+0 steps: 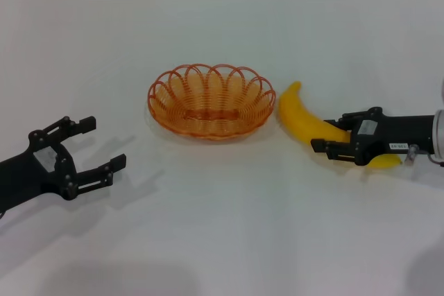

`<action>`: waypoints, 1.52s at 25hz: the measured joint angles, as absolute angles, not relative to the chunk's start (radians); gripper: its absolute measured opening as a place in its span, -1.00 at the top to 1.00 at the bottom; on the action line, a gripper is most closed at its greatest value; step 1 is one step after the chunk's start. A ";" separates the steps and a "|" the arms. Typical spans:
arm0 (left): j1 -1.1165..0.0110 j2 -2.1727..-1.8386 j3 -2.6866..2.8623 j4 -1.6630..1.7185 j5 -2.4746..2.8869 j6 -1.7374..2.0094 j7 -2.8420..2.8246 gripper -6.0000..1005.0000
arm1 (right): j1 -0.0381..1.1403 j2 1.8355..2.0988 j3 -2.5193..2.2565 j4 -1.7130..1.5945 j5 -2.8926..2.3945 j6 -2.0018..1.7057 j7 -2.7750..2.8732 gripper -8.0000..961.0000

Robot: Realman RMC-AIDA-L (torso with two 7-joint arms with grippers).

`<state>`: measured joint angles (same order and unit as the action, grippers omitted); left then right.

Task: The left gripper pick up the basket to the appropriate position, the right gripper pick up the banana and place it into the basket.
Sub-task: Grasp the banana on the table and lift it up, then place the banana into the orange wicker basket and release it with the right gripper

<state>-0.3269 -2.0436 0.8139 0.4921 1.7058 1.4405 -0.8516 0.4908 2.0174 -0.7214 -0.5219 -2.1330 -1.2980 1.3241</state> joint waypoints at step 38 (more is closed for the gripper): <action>-0.461 -2.044 0.822 0.362 1.726 1.416 -0.874 -0.77 | 0.776 2.050 -1.037 -0.247 -1.657 -1.158 0.946 -0.16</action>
